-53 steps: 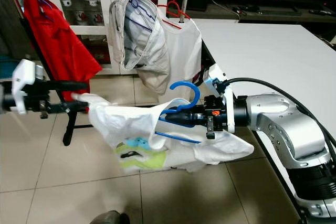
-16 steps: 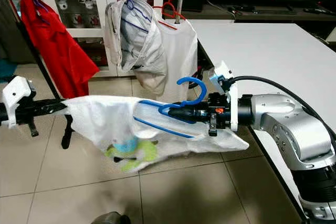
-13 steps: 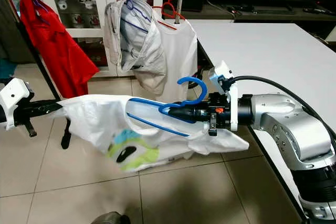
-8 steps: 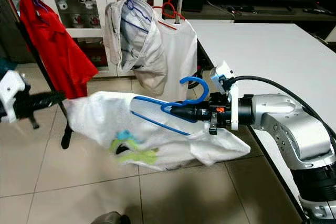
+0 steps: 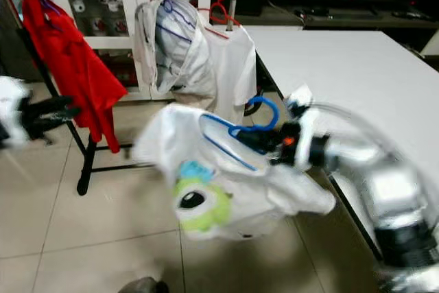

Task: Hang hanger

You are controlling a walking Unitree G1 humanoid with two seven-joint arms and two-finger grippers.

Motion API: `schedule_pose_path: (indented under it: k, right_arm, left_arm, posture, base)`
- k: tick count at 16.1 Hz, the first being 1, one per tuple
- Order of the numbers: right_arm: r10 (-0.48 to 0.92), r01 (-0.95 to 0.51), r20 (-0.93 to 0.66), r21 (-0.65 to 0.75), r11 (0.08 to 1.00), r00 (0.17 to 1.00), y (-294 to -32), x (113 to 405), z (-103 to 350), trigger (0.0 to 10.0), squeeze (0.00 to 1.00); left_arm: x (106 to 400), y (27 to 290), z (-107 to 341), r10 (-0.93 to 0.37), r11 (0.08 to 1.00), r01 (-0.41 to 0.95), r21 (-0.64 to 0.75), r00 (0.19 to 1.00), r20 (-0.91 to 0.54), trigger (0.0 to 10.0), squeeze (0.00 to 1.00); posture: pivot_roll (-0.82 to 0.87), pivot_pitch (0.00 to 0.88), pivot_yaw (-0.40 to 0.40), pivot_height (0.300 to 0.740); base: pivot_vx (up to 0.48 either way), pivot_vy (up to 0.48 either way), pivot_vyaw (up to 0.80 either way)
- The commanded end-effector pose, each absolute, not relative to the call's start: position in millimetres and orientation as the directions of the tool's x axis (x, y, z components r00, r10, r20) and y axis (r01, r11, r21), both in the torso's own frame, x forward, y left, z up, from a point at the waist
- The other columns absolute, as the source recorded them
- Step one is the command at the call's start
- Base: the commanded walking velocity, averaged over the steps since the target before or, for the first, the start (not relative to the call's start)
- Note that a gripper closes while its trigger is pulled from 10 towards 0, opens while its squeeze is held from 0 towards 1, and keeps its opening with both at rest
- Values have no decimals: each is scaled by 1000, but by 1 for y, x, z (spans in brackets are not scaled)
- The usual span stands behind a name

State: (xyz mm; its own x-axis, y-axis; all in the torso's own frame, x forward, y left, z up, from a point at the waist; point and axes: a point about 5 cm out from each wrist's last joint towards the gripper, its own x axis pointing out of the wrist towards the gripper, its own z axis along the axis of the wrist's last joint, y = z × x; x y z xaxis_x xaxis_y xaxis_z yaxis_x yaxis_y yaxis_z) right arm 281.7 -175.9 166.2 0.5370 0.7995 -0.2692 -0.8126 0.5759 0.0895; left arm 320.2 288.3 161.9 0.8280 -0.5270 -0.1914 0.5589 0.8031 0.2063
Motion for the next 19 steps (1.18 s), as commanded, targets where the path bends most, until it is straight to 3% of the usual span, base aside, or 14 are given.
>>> schedule_pose_path:
  k: [1, 2, 3, 6, 7, 9, 14, 19]
  right_arm:
    - [701, -711, -279, 82, 699, 657, -181, 285, 158, 10000, 0]
    - [663, -661, -271, 111, 742, 698, -178, 283, 150, 10000, 0]
    - [608, -585, -245, 168, 794, 755, -171, 278, 138, 10000, 0]
    - [396, -363, -256, 169, 916, 882, -160, 264, 114, 10000, 0]
    - [304, -261, -283, 181, 948, 910, -155, 254, 104, 10000, 0]
    - [298, -252, -303, 182, 950, 905, -146, 247, 96, 10000, 0]
    - [357, -308, -308, 196, 931, 882, -116, 242, 93, 10000, 0]
    - [311, -272, -256, 177, 946, 915, -112, 258, 104, 10000, 0]
  left_arm:
    - [319, 267, 157, -530, 812, 557, 176, 829, -179, 10000, 886]
    - [317, 252, 155, -544, 807, 559, 191, 829, -131, 10000, 0]
    - [312, 230, 147, -542, 816, 552, 171, 834, -105, 10000, 0]
    - [301, 181, 126, -487, 871, 489, 42, 872, -43, 10000, 0]
    - [294, 158, 114, -443, 895, 445, 26, 894, -72, 10000, 0]
    - [290, 147, 110, -419, 907, 421, 11, 905, -66, 10000, 0]
    - [272, 154, 106, -353, 930, 363, 59, 926, -137, 10000, 0]
    - [258, 161, 108, -308, 944, 322, 67, 938, -158, 10000, 0]
  posture:
    - [-67, 0, -52, 740]
    - [-65, 0, -50, 740]
    - [-66, 0, -37, 740]
    - [-66, 0, -29, 740]
    - [-72, 0, -10, 740]
    - [-80, 0, 10, 740]
    - [-31, 29, 17, 740]
    - [11, 47, -19, 740]
  base:
    - [0, 0, 0]
    - [0, 0, 0]
    - [0, 0, 0]
    - [0, 0, 0]
    - [0, 0, 0]
    - [0, 0, 0]
    - [251, 0, 640]
    - [339, 0, 800]
